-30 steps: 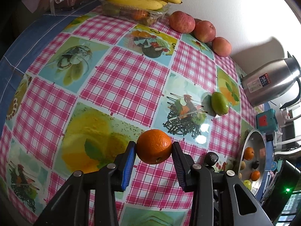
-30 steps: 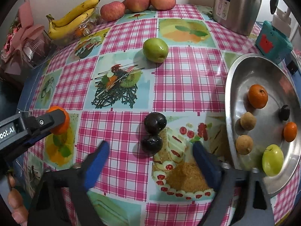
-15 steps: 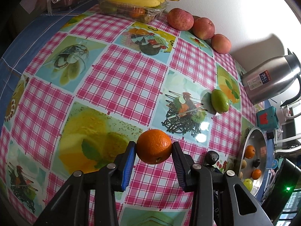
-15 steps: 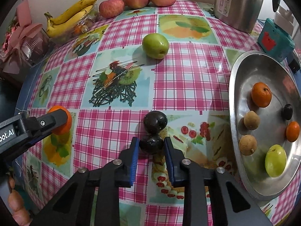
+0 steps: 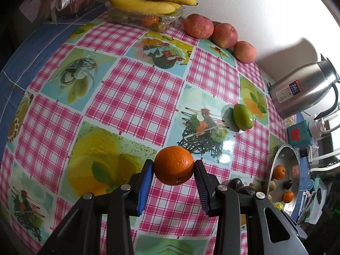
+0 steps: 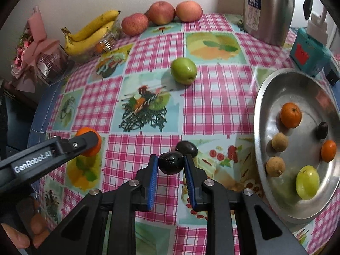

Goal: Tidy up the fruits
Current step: 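Carry the plum with the right tool over the bowl while the left carries the orange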

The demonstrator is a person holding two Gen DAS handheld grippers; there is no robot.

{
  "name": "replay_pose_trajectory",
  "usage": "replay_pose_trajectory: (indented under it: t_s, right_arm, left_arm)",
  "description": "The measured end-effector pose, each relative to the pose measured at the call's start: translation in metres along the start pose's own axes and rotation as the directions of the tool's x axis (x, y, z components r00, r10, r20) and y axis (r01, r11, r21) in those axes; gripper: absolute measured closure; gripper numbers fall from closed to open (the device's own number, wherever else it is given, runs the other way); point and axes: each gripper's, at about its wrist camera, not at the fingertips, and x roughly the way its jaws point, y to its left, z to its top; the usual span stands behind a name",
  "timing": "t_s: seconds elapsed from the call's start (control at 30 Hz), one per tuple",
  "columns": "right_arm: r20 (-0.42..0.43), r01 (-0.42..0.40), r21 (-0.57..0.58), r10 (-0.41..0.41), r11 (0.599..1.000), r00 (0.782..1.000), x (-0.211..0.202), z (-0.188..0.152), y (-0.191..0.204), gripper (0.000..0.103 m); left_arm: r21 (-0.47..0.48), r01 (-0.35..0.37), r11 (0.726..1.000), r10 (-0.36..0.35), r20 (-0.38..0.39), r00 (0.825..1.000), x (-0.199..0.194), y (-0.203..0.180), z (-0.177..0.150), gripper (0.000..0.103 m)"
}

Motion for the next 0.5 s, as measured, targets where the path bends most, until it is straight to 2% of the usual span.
replay_pose_trajectory:
  t_s: [0.5]
  right_arm:
    - [0.047, 0.031, 0.033, -0.032, 0.999, 0.998, -0.015, 0.022, -0.015, 0.077]
  left_arm:
    - [0.016, 0.019, 1.000, -0.019, 0.008, 1.000, 0.005, -0.018, 0.013, 0.062]
